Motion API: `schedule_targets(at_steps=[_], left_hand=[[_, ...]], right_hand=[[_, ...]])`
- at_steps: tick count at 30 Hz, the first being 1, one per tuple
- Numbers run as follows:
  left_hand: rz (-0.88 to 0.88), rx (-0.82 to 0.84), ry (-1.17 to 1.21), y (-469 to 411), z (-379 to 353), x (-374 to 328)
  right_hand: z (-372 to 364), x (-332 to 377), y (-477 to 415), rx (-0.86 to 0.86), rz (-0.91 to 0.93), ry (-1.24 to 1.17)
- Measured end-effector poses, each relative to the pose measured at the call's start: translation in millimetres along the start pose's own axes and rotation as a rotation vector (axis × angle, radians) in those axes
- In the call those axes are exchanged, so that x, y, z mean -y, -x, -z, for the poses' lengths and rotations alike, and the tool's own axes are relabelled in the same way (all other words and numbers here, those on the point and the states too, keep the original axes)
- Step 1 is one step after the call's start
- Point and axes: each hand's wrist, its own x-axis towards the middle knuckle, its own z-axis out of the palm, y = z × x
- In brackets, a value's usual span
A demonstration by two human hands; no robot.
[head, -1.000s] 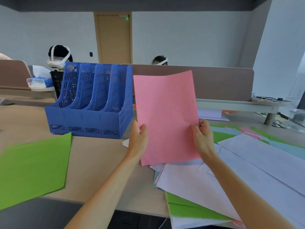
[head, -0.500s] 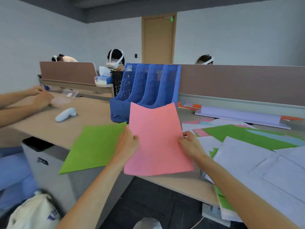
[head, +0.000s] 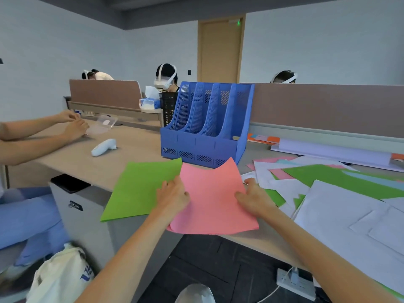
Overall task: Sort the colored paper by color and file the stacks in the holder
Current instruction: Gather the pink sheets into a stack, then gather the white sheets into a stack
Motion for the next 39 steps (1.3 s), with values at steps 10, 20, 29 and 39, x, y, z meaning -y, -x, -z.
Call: schedule_targets(at_steps=[10,20,29,39], left_hand=[[0.003,0.138,-0.200,3,9,-1],[-0.184,-0.054,0.173,24,22,-25],[-0.319,0.138,0.540,30,6,-111],[-0.436,0.427,0.704,47,-43,-219]], right_hand=[[7,6,11,0.104,0.022,0.201],[16,4,27,0.113,0.100,0.360],[70,-56,43,-0.223,-0.014,0.233],[135,-153,88,-0.340,-0.262,0.270]])
